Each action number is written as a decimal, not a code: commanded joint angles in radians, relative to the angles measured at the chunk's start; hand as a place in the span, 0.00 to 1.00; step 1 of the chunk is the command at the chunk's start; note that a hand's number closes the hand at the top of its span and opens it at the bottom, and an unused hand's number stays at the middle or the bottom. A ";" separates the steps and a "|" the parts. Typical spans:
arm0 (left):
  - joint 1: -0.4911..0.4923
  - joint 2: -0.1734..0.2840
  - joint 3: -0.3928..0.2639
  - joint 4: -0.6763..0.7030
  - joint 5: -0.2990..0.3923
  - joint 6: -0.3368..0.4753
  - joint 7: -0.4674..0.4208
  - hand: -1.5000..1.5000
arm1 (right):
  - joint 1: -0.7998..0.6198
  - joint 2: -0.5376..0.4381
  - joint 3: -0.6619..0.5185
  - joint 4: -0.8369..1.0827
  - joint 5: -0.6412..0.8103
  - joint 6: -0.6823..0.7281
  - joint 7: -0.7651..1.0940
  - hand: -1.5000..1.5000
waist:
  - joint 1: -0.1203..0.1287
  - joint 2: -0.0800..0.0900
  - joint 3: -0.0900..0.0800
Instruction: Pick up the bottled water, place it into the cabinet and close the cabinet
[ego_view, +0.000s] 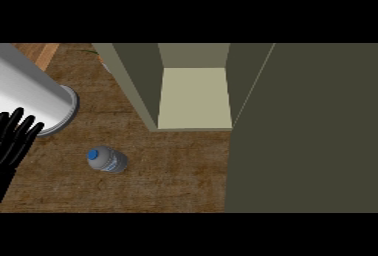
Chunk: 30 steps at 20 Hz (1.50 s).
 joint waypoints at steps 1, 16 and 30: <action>0.014 -0.037 -0.019 0.120 -0.068 -0.039 -0.081 0.00 | 0.119 -0.047 0.026 -0.162 0.004 0.022 0.012 0.00 | -0.007 0.000 0.000; -0.233 -0.016 0.007 0.791 -0.189 -0.120 -0.310 0.00 | 0.242 -0.111 0.110 -0.172 0.072 0.004 -0.138 0.00 | -0.030 0.005 -0.003; -0.400 -0.049 -0.063 1.315 -0.399 -0.158 -0.725 0.00 | 0.361 -0.221 0.110 -0.175 0.050 -0.013 -0.277 0.00 | -0.037 0.007 -0.004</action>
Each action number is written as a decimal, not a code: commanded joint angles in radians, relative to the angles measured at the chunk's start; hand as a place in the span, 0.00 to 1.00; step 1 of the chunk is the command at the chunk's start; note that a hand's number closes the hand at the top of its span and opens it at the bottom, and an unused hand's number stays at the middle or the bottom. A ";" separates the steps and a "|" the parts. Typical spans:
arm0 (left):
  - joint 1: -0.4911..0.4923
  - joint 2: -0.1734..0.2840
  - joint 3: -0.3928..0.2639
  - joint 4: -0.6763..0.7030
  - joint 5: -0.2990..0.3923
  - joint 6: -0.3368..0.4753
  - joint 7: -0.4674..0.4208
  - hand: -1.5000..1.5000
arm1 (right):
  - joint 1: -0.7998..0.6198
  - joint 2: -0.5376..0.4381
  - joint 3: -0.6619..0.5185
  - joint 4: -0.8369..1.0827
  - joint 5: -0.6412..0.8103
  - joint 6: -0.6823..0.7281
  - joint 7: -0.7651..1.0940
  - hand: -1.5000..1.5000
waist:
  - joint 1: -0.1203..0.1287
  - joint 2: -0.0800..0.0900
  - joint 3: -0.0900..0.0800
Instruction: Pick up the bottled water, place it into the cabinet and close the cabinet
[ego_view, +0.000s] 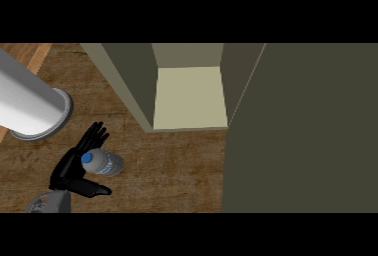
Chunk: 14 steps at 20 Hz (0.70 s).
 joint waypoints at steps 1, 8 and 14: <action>-0.051 -0.002 -0.024 0.167 -0.068 -0.020 -0.153 0.00 | 0.036 -0.035 -0.005 -0.137 0.049 -0.011 0.016 0.00 | -0.001 0.002 -0.001; -0.135 -0.025 -0.014 0.333 -0.093 0.019 -0.285 1.00 | 0.089 -0.100 -0.002 -0.153 0.040 -0.013 -0.027 0.00 | -0.009 0.005 -0.002; -0.150 -0.012 -0.057 0.404 -0.191 0.165 -0.451 1.00 | 0.104 -0.112 -0.006 -0.128 0.026 -0.026 -0.068 0.00 | -0.015 0.007 -0.003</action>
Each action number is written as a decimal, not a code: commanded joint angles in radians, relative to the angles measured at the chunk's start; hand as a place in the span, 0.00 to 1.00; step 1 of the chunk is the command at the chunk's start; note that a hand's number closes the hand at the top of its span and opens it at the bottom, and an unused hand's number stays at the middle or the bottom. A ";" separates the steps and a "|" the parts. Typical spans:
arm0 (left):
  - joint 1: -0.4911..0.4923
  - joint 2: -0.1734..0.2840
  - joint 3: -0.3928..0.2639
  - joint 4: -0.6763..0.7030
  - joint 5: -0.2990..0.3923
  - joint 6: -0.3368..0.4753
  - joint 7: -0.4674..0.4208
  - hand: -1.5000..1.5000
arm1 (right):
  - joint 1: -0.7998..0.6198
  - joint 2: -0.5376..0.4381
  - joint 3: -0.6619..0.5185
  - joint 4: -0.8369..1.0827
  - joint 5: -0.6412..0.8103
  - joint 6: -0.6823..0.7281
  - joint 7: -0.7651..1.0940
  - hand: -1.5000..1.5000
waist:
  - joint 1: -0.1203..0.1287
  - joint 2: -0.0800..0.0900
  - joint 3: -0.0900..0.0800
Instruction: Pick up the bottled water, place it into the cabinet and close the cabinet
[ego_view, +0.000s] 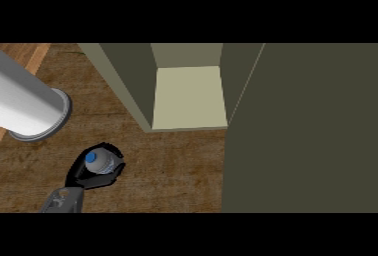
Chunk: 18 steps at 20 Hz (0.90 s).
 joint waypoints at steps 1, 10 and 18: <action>0.003 -0.010 -0.041 0.055 -0.077 0.050 -0.188 1.00 | 0.011 -0.033 -0.017 -0.146 -0.002 -0.009 0.078 0.00 | 0.013 0.004 -0.002; 0.075 -0.148 0.011 0.046 -0.050 0.344 -0.266 1.00 | 0.072 -0.037 0.079 -0.135 0.082 -0.069 0.026 0.00 | 0.024 -0.008 0.001; 0.013 -0.207 -0.014 -0.034 -0.026 0.294 -0.152 1.00 | 0.037 -0.081 -0.002 -0.097 -0.031 -0.074 -0.001 0.00 | 0.035 -0.007 0.003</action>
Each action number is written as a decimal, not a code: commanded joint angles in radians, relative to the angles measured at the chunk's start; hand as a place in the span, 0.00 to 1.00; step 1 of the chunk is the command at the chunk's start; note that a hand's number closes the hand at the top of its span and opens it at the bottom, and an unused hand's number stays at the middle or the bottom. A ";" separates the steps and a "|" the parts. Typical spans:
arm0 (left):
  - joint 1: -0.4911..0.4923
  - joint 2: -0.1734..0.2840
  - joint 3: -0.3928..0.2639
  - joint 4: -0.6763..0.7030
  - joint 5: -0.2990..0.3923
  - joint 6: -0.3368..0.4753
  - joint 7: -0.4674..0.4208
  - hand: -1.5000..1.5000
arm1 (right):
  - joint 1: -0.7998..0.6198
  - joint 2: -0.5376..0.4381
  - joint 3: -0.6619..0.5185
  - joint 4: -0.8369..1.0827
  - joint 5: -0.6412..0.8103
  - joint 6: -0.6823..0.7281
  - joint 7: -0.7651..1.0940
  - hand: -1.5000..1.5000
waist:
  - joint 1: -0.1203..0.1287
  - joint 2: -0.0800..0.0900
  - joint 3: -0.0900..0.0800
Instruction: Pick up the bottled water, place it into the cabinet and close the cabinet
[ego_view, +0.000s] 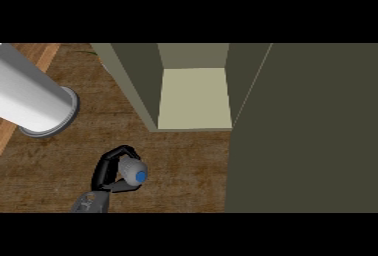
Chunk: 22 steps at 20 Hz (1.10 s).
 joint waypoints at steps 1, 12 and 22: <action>0.020 -0.066 -0.042 -0.063 0.001 -0.030 0.035 1.00 | 0.001 -0.040 -0.048 -0.134 -0.034 -0.003 0.073 0.00 | 0.012 0.004 -0.006; -0.065 -0.071 -0.397 -0.300 0.346 0.205 0.361 1.00 | 0.029 -0.050 -0.005 -0.102 0.004 -0.029 0.009 0.00 | -0.010 0.001 -0.007; -0.261 -0.071 -0.604 -0.389 0.508 0.516 0.598 1.00 | 0.006 -0.073 -0.099 -0.132 -0.098 -0.020 0.029 0.00 | -0.014 0.010 -0.007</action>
